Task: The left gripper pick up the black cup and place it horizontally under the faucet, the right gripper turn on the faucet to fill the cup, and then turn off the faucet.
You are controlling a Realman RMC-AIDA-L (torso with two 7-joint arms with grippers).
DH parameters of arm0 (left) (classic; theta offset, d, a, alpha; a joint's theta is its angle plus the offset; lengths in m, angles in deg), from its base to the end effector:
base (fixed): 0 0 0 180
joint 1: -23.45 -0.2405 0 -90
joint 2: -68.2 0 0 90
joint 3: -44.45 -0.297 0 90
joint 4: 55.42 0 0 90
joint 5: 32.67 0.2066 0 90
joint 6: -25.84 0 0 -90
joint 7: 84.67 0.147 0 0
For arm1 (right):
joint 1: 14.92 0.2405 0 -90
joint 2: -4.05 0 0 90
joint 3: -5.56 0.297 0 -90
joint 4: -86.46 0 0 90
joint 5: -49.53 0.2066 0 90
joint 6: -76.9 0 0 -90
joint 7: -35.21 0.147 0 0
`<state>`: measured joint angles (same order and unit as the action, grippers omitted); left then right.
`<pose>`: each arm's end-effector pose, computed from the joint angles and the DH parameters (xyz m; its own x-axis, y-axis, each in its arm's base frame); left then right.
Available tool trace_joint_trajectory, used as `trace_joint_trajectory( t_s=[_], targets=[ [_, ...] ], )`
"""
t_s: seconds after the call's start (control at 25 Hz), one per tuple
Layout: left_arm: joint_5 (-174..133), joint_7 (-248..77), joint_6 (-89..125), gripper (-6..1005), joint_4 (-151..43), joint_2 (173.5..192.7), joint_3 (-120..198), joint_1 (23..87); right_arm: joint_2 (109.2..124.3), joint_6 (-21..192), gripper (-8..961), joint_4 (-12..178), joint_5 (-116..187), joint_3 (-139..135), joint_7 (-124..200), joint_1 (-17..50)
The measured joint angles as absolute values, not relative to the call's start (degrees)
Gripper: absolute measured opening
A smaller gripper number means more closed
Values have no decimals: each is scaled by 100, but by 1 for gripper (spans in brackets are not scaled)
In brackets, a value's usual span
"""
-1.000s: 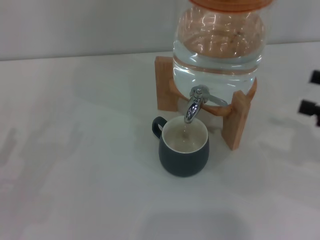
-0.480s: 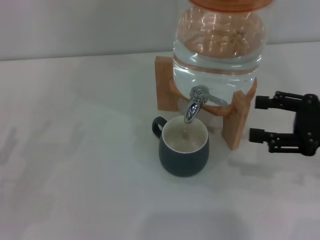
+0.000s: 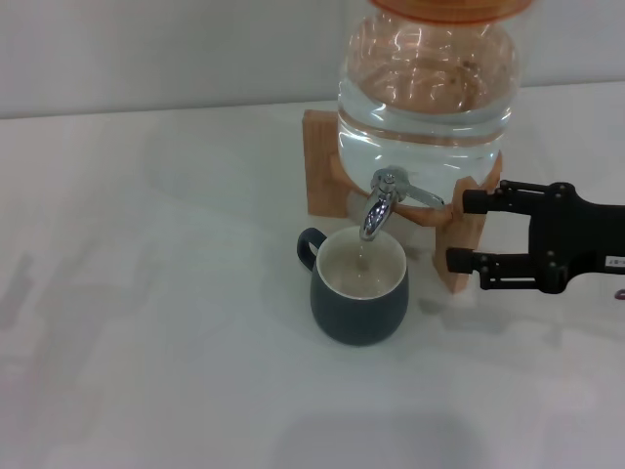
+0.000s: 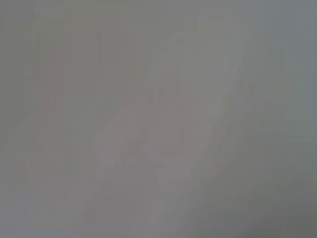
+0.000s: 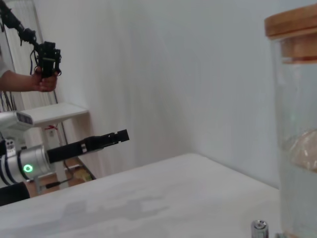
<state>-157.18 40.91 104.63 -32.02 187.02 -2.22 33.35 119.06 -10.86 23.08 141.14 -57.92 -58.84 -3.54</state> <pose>-0.3934 0.2758 0.0344 0.4436 -0.0032 0.8962 0.8469 -0.3256 -0.4204 0.2794 0.2981 0.0348 0.8052 -0.1766 -0.5660 -0.3682 -0.8972 -0.2438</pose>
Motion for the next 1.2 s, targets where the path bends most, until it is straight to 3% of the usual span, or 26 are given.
trace_joint_trajectory(
  t_s=[1.2],
  targets=[
    [-15685,4093,10477,684,-3239,18682,-223,3304,11910,-958,807,1888,14154,-6573,-5600,-340]
  ],
)
